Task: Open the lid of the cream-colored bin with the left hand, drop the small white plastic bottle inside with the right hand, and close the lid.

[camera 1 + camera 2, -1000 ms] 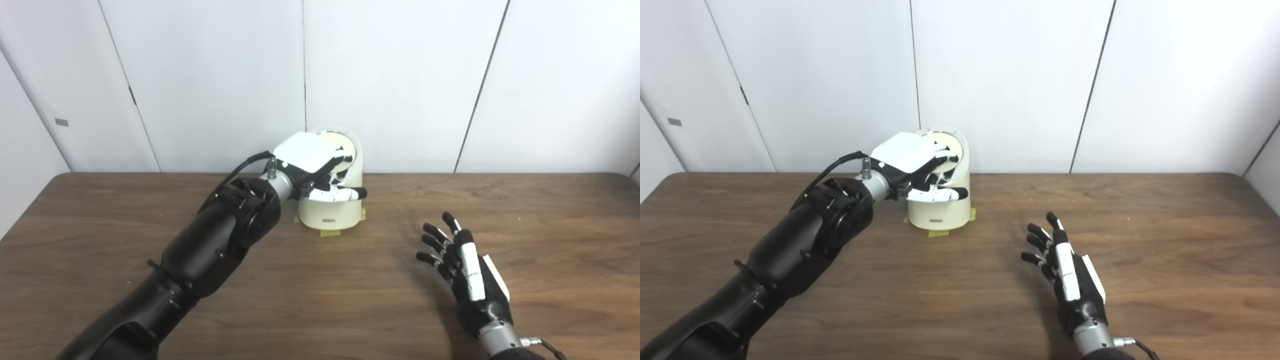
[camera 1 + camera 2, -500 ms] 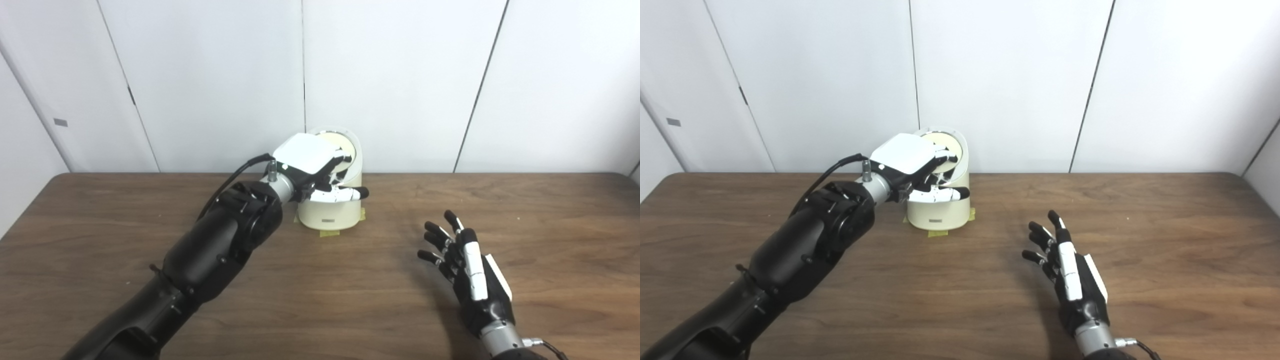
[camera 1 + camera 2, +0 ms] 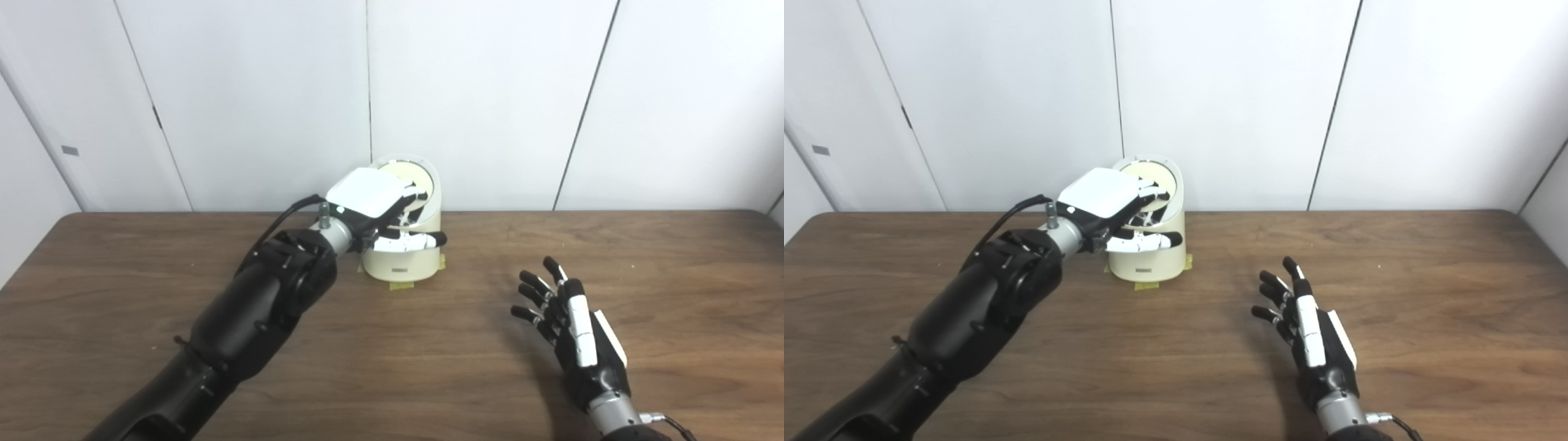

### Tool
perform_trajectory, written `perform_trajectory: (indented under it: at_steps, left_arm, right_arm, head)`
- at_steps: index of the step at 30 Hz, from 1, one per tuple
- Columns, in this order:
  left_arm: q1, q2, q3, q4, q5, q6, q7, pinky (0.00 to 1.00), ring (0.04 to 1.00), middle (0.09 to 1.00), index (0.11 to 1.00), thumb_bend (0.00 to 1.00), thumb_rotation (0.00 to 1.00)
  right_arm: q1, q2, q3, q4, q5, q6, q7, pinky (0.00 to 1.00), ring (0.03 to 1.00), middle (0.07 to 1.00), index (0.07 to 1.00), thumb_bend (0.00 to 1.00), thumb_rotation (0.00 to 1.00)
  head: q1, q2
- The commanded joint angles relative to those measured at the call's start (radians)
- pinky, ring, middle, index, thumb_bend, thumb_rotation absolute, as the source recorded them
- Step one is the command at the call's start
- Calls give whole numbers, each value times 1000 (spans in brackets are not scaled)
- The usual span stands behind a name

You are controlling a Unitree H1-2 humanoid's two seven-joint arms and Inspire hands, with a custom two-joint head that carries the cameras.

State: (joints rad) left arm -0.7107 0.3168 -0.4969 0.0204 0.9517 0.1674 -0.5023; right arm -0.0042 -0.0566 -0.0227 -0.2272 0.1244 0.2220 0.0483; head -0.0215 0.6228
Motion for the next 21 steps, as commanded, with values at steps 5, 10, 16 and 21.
perform_trajectory:
  at_steps: [5,10,16,21]
  left_arm:
    - [53,9,73,1,-71,-77,126,866,897,907,893,513,914]
    - [90,-6,141,-24,-95,-140,279,829,874,885,873,456,794]
    - [147,-28,230,-113,-140,-136,332,838,889,888,884,408,764]
    - [217,-35,280,-220,-168,-86,304,819,895,895,889,410,857]
  right_arm:
    - [-31,-3,-4,-12,8,-25,9,729,870,880,983,523,1000]
    - [-33,-3,-4,-4,15,-23,12,706,857,876,984,537,1000]
    - [-38,-2,0,9,11,-33,15,700,860,877,979,556,1000]
    - [-41,3,3,9,12,-29,15,706,867,884,977,561,1000]
  head:
    - [9,1]
    - [12,-1]
    - [16,-2]
    - [19,-1]
